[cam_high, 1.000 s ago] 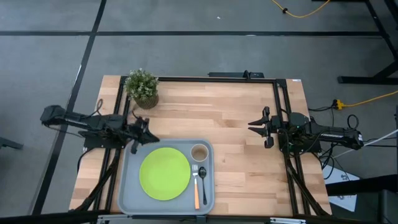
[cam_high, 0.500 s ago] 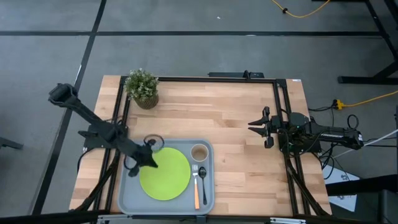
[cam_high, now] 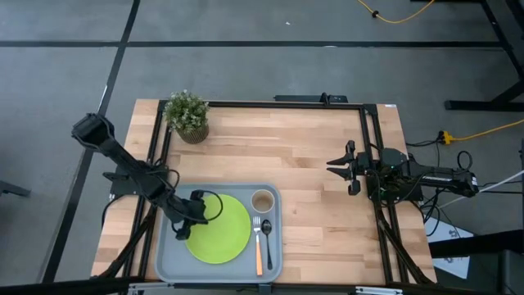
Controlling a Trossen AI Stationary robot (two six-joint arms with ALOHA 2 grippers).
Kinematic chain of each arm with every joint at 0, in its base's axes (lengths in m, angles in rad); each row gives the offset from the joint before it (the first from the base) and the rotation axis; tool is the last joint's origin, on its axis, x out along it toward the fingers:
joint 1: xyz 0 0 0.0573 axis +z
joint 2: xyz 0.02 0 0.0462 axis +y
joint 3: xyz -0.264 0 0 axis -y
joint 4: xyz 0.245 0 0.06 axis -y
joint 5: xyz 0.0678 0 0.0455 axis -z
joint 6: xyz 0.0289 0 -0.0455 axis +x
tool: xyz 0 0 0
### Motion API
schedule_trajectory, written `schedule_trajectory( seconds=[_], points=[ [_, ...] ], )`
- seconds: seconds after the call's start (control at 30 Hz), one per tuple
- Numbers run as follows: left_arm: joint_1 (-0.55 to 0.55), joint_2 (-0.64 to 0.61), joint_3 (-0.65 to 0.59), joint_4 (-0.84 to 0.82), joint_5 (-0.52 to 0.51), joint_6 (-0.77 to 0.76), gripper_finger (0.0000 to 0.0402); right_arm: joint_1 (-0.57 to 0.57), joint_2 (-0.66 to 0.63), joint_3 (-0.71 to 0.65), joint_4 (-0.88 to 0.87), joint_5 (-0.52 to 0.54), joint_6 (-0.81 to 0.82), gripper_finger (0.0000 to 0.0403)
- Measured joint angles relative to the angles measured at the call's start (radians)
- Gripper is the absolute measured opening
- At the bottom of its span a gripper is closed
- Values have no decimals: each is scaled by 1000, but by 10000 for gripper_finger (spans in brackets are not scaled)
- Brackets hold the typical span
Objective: Pick and place plate/cup/fork/spoon on tray
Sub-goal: Adjust the light green plate on the serving tray
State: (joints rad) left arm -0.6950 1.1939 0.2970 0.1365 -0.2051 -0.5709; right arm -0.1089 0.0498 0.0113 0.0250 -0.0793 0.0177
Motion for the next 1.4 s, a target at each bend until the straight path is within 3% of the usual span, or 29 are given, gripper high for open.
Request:
schedule_trajectory(
  seconds=[0.5, 1.07, 1.4],
  points=[
    [-62, 45, 0, 5, 15, -95, 0, 0, 0, 0, 0, 0, 2, 92],
    [-138, 43, 3, -89, 73, -309, 0, 0, 0, 0, 0, 0, 1, 92],
    [-151, 35, 9, -94, 15, -317, 0, 0, 0, 0, 0, 0, 2, 92]
  ],
)
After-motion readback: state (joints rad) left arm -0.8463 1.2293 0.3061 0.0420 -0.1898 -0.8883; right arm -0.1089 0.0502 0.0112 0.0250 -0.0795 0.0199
